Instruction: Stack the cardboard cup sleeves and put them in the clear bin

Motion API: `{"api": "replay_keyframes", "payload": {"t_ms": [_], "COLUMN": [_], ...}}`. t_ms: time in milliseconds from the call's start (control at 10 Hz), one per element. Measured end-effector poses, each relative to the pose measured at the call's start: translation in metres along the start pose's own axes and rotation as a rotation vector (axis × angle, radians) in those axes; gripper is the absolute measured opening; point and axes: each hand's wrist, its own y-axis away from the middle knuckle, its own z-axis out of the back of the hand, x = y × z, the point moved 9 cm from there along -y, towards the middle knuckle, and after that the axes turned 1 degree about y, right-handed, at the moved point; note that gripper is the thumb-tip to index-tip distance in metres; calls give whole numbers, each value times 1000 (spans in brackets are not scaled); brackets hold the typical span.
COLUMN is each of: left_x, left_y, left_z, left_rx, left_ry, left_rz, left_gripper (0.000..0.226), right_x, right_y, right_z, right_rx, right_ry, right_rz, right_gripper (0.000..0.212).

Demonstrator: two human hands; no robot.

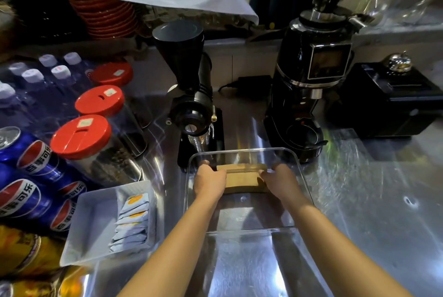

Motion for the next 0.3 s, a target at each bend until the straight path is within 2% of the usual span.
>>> {"api": "replay_keyframes", "payload": {"t_ms": [100, 200, 300], "left_x": [-22, -66, -118], "left_y": [19, 47, 75], "left_z": [21, 52, 86], "left_rx": [-23, -80, -215], "left_ry": [3, 74, -35], "left_rz": [-155, -431, -673], "left_gripper": [54, 47, 48], "right_x": [16, 45, 88], "right_y": [6, 18, 35], "right_z": [10, 22, 47], "right_rx": [67, 215, 214], "right_ry": [-6, 42, 99], "right_rz": [101, 205, 362], "right_gripper": [19, 24, 61]}}
